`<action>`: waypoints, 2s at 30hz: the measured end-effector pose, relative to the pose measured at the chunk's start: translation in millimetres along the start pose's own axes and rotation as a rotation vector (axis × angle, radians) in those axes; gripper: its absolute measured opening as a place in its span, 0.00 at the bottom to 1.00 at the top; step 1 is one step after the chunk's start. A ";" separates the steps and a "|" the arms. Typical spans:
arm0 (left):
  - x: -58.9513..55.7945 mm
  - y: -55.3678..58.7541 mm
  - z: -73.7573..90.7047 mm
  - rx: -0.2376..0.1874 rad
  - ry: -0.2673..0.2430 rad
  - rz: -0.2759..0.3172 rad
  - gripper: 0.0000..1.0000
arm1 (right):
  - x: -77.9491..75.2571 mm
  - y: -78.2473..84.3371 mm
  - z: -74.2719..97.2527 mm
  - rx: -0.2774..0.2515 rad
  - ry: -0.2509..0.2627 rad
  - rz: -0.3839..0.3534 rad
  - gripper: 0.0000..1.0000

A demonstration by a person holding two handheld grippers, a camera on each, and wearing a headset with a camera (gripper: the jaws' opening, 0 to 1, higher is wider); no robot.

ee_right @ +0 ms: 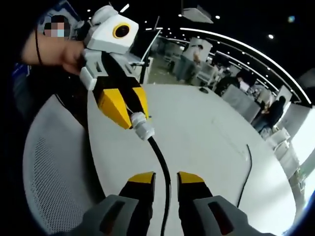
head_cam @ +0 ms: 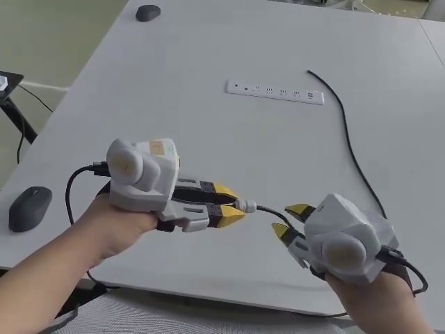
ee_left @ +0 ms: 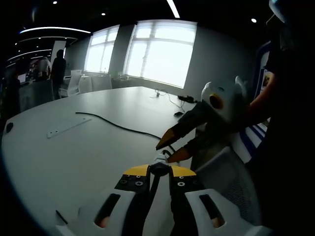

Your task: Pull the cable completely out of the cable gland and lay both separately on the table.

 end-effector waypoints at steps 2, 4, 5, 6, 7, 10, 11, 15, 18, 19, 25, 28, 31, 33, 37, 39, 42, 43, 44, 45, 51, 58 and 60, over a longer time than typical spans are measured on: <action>0.5 1.1 0.8 0.002 -0.001 0.000 0.15 | 2.4 -6.7 -1.5 -0.006 0.000 0.032 0.12; 0.7 1.8 1.5 0.001 0.000 0.002 0.15 | 5.0 -12.8 -2.2 -0.011 -0.006 0.061 0.11; 0.8 1.9 1.6 0.002 -0.001 0.000 0.15 | 5.7 -15.2 -2.4 -0.013 -0.005 0.077 0.10; 0.9 2.0 1.6 0.002 0.000 -0.004 0.15 | 6.2 -18.4 -2.7 -0.022 -0.001 0.097 0.09; 0.8 2.0 1.5 0.002 0.002 -0.006 0.15 | 6.3 -20.8 -2.9 -0.032 0.000 0.109 0.08; 1.9 2.2 1.3 0.003 0.003 -0.010 0.15 | 6.1 -26.1 -3.8 -0.037 0.006 0.135 0.07; 2.1 2.3 1.4 0.003 0.003 -0.009 0.15 | 5.7 -27.5 -3.5 -0.042 0.008 0.140 0.06; 3.3 1.5 2.8 -0.002 0.005 -0.009 0.15 | 6.9 -29.9 -2.7 -0.044 0.005 0.173 0.04; 3.8 2.6 2.6 0.007 0.007 -0.010 0.15 | 10.6 -30.8 -4.0 -0.048 -0.004 0.203 0.02; 3.5 2.8 2.4 0.008 0.008 -0.010 0.15 | 11.1 -30.4 -4.8 -0.042 -0.003 0.214 0.02; 4.2 2.9 3.4 -0.002 0.005 -0.006 0.15 | 8.5 -31.0 -4.3 -0.050 0.004 0.184 0.01; 5.0 2.6 2.8 0.001 0.005 -0.013 0.15 | 7.7 -30.4 -5.9 -0.036 -0.004 0.150 0.00; 4.9 1.3 3.6 -0.001 0.006 -0.018 0.15 | 6.2 -27.5 -7.0 -0.022 0.000 0.139 0.00; 5.1 0.9 4.2 0.002 0.005 -0.021 0.15 | 5.5 -25.3 -7.9 -0.018 0.002 0.117 0.00; 6.1 1.8 5.7 0.004 -0.003 -0.024 0.15 | 4.5 -19.7 -11.8 -0.002 -0.004 0.054 0.00; 6.0 1.9 6.9 0.003 -0.004 -0.028 0.15 | 3.3 -18.7 -12.7 -0.001 -0.001 0.034 0.00; 7.2 1.2 9.6 -0.004 -0.011 -0.024 0.15 | 1.7 -14.8 -14.9 0.004 0.002 -0.015 0.00; 7.2 1.1 9.9 -0.005 -0.011 -0.023 0.15 | 0.9 -13.8 -15.4 0.007 0.003 -0.022 0.00; 7.4 1.1 10.2 -0.006 -0.011 -0.023 0.15 | 0.0 -12.4 -15.7 0.012 0.005 -0.029 0.00; 7.8 1.1 10.5 -0.006 -0.011 -0.023 0.15 | -1.6 -9.8 -16.4 0.018 0.008 -0.042 0.00; 8.3 -0.4 11.3 -0.015 -0.008 -0.024 0.15 | -9.0 7.8 -17.9 0.047 0.012 -0.163 0.00; 8.1 -1.3 9.6 -0.012 -0.005 -0.029 0.15 | -16.2 30.7 -19.4 0.080 0.025 -0.330 0.00; 8.0 -1.2 9.3 -0.011 -0.004 -0.030 0.15 | -17.4 36.5 -20.4 0.086 0.028 -0.376 0.00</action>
Point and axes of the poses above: the centre of the closed fingertips' face, and the gripper's own axes: z roughly backward along the fingers, x roughly to its left, y roughly out of its underside, the point moved 8 cm from there along z, roughly backward along the fingers, and after that the axes turned 5 degrees about z, right-handed, at the moved point
